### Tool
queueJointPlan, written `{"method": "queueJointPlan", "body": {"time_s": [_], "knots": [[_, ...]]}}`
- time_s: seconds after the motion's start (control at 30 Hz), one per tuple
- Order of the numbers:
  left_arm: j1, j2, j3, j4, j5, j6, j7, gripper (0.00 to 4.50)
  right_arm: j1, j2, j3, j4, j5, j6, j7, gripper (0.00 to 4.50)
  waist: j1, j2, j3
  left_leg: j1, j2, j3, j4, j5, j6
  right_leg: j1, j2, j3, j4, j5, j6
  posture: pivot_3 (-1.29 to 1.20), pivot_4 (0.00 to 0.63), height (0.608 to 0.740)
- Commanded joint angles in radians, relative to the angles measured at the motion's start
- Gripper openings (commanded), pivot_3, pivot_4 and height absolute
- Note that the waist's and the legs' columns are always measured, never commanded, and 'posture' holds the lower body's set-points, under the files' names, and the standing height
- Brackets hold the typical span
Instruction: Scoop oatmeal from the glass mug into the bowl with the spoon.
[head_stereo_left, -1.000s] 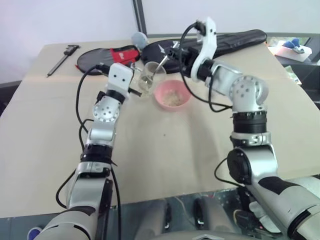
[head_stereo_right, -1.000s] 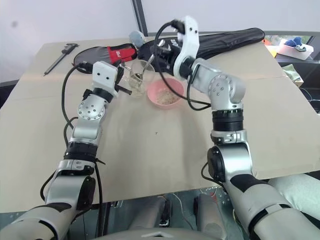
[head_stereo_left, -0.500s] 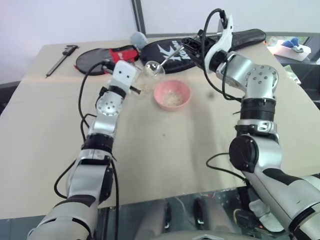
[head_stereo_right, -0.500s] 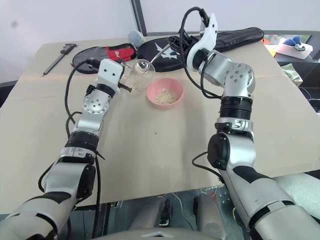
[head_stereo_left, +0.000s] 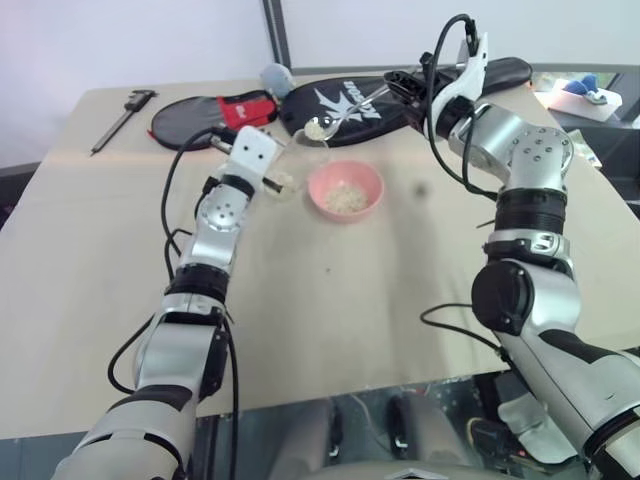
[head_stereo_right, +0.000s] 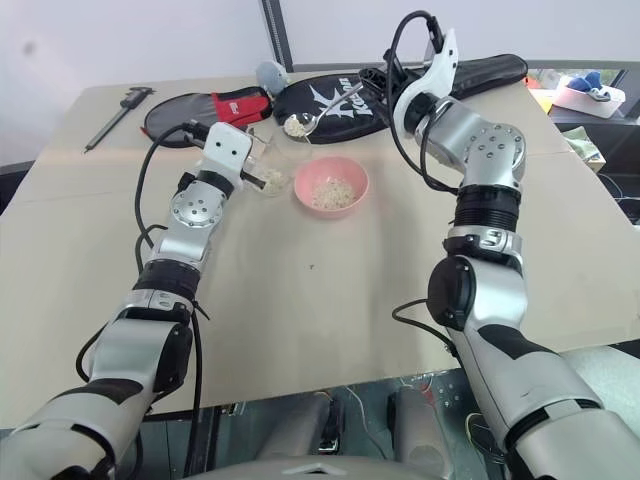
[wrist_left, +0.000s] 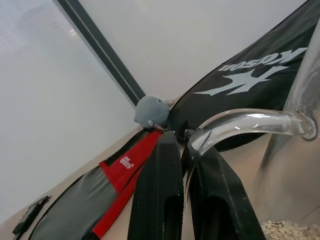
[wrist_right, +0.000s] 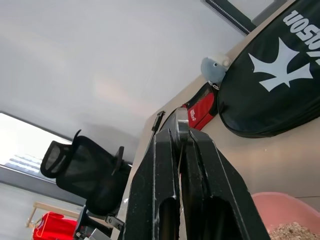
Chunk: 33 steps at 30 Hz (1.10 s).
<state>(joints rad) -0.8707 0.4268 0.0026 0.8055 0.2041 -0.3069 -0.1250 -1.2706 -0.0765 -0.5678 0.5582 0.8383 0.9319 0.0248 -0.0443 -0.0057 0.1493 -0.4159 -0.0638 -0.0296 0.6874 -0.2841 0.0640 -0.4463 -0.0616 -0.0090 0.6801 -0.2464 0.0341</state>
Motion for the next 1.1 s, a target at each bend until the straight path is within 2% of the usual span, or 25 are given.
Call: {"method": "queueJointPlan", "body": {"time_s": [0.03,0.33,0.43,0.67,0.77,0.9,1.03,1.1], "knots": [[-0.046,0.006,0.000,-0.025,0.001,0.010,0.016,0.08,0.011,-0.026,-0.022,-0.051,0.048,0.005,-0.007,0.00,0.000,0.000,0.000,0.000,0.000,0.000,0.000,0.000,0.000,0.000,0.000,0.000,0.000,0.000,0.000,0.00,0.150,0.740],[-0.063,0.028,0.022,-0.048,-0.012,0.052,0.023,0.08,0.080,-0.059,-0.035,-0.150,0.110,0.053,-0.050,0.00,0.000,0.000,0.000,0.000,0.000,0.000,0.000,0.000,0.000,0.000,0.000,0.000,0.000,0.000,0.000,0.00,0.150,0.740],[-0.069,0.042,0.027,-0.048,-0.012,0.062,0.028,0.08,0.117,-0.069,0.003,-0.196,0.093,0.061,-0.034,0.00,0.000,0.000,0.000,0.000,0.000,0.000,0.000,0.000,0.000,0.000,0.000,0.000,0.000,0.000,0.000,0.00,0.150,0.740],[-0.060,0.056,0.045,-0.091,-0.032,0.072,0.031,0.08,0.260,-0.105,0.310,-0.314,-0.144,-0.102,0.155,0.00,-0.001,0.000,0.000,0.000,0.000,0.002,0.000,0.000,0.000,-0.001,0.000,0.002,0.000,0.000,0.000,0.00,0.150,0.740],[-0.051,0.050,0.050,-0.137,-0.041,0.084,0.021,0.08,0.319,-0.141,0.499,-0.362,-0.320,-0.265,0.263,0.00,-0.001,0.000,0.000,0.000,0.000,0.002,0.001,0.000,0.000,-0.002,0.000,0.002,0.000,0.000,0.000,0.00,0.150,0.740],[-0.020,0.048,0.051,-0.204,-0.051,0.107,0.010,0.08,0.360,-0.197,0.671,-0.461,-0.514,-0.493,0.367,0.00,-0.001,0.000,0.000,0.000,-0.001,0.001,0.001,0.000,0.000,-0.002,0.000,0.002,-0.001,0.000,0.000,0.00,0.150,0.740],[0.006,0.049,0.048,-0.239,-0.054,0.123,0.008,0.08,0.378,-0.223,0.742,-0.580,-0.611,-0.635,0.431,0.00,-0.002,0.000,0.000,0.000,-0.001,0.001,0.001,0.000,0.000,-0.002,0.000,0.001,-0.001,0.000,0.000,0.00,0.150,0.740],[0.010,0.048,0.048,-0.242,-0.053,0.128,0.009,0.08,0.385,-0.220,0.741,-0.612,-0.619,-0.648,0.442,0.00,-0.002,0.000,0.000,0.000,-0.001,0.001,0.002,0.000,0.000,-0.002,0.001,0.001,-0.001,0.000,0.000,0.00,0.150,0.740]]}}
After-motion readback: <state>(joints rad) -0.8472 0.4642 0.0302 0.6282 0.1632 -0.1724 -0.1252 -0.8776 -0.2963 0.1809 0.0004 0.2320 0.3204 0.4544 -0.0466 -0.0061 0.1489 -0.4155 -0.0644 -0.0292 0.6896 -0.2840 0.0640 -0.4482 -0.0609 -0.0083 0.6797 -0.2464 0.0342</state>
